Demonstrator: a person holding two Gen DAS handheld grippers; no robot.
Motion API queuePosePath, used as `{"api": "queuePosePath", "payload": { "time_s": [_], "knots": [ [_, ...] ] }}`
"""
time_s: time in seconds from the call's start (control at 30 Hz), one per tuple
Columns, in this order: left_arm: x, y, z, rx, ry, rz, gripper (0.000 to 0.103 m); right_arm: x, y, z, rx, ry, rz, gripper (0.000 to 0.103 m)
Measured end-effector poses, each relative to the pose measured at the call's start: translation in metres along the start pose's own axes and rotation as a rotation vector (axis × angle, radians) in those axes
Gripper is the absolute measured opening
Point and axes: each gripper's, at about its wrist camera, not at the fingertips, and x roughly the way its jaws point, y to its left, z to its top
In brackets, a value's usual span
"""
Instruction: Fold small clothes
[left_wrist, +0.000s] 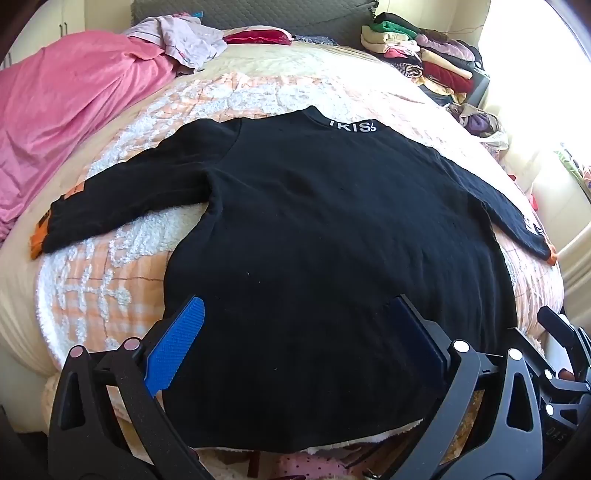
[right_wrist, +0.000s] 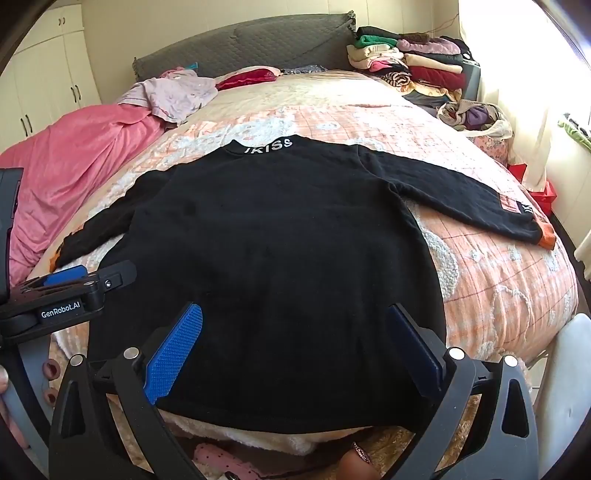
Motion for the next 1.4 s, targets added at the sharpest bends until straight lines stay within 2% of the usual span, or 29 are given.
{"api": "queuePosePath", "payload": {
  "time_s": [1.4],
  "knots": [
    [-0.0039, 0.0029, 0.0025, 0.004, -0.005, 0.004, 0.094, -0.0006, 0.0039, -0.0029, -0.009, -0.008, -0.004, 0.099]
  ]
}}
